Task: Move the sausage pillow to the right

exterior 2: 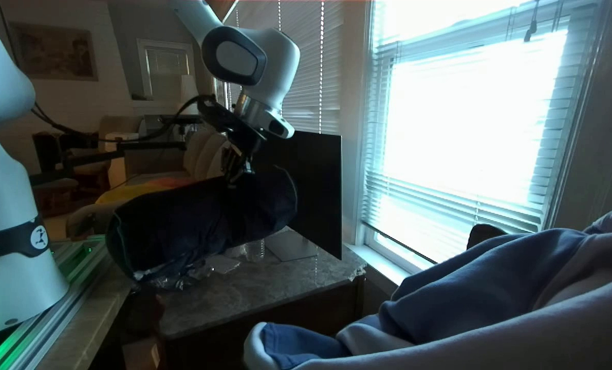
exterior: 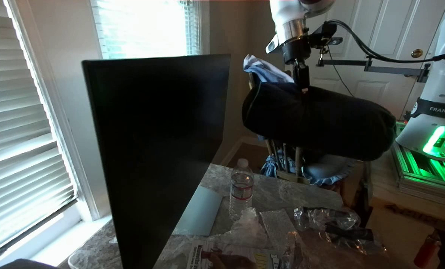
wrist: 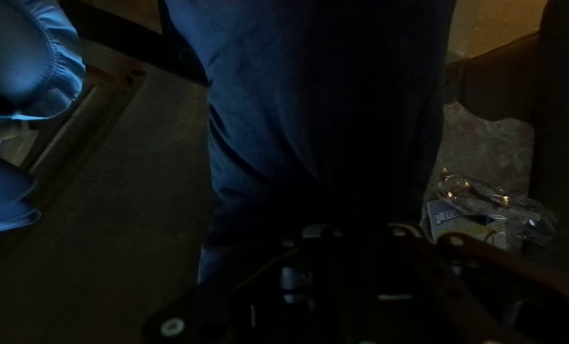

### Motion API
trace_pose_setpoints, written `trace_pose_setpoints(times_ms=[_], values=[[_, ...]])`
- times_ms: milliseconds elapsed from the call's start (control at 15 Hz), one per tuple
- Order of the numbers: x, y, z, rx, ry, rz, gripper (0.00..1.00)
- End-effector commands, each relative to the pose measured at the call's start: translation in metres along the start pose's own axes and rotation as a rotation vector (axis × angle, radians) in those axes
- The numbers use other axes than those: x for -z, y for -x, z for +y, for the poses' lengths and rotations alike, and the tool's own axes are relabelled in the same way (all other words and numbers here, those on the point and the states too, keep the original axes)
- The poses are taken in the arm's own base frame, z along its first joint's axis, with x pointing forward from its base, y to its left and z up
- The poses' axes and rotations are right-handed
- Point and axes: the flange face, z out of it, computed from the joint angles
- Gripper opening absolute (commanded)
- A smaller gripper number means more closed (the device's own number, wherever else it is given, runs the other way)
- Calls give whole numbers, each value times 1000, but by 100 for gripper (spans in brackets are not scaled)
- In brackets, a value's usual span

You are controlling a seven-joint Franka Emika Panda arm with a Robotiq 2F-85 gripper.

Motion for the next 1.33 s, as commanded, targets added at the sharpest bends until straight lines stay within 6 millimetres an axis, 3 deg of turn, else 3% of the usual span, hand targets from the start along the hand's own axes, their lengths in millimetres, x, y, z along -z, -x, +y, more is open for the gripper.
trace_pose_setpoints(times_ms=[0, 733, 1000, 1267], values=[[33, 36, 8, -50, -14, 23, 3], [148, 96, 98, -223, 96, 193, 3], [196, 105, 135, -323, 120, 250, 3], [235, 115, 176, -434, 26, 270, 3]])
